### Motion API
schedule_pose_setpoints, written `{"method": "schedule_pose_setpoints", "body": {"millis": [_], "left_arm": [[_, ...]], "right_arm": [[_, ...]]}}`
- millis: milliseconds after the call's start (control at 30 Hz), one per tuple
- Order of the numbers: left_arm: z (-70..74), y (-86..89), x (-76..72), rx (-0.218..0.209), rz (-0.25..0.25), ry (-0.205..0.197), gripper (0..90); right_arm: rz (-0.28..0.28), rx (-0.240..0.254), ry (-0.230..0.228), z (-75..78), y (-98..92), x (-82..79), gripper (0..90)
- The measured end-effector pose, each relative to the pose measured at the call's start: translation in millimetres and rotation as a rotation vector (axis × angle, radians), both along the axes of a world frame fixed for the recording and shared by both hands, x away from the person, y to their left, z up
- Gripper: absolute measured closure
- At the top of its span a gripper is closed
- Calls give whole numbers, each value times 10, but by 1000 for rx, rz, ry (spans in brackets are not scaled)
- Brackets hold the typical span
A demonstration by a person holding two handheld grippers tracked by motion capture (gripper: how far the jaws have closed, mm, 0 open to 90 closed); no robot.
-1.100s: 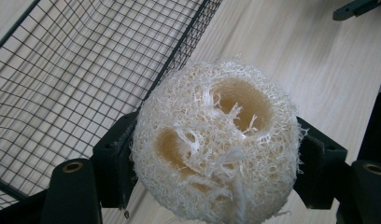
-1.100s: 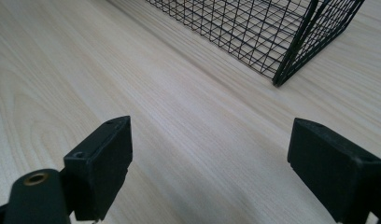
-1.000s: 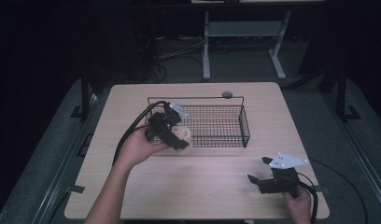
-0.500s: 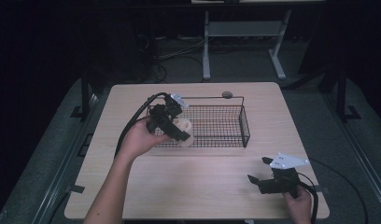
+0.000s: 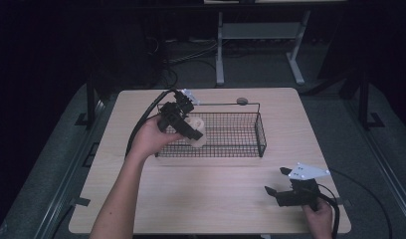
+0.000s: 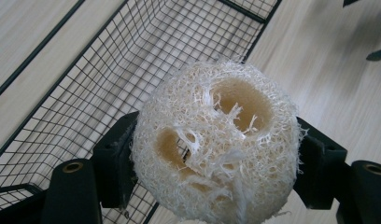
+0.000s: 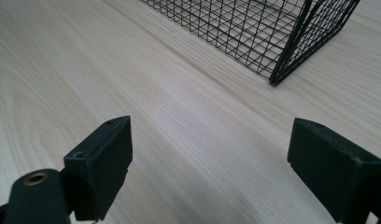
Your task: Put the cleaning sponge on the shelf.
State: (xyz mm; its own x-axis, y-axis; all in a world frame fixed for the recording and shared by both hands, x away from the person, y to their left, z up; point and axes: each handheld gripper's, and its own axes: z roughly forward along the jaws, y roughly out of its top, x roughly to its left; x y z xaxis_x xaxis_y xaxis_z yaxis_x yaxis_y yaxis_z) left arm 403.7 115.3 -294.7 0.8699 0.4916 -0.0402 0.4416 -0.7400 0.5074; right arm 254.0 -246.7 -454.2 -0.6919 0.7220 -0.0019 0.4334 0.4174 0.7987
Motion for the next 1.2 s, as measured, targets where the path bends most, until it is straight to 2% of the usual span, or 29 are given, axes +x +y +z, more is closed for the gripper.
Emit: {"method": "schedule_pose_setpoints", "body": {"millis": [233,400,1200], "left_arm": [[-2,-5,65,-18,9,4,274],[-30,-16,125,-15,12,5,274],[-237,-13,391,-18,78,17,273]], "right_arm": [[-3,-4,-2,0,-5,-2,135],[-2,0,-2,-1,-12,1,135],[-6,5,-1,4,-19,-4,135]]}}
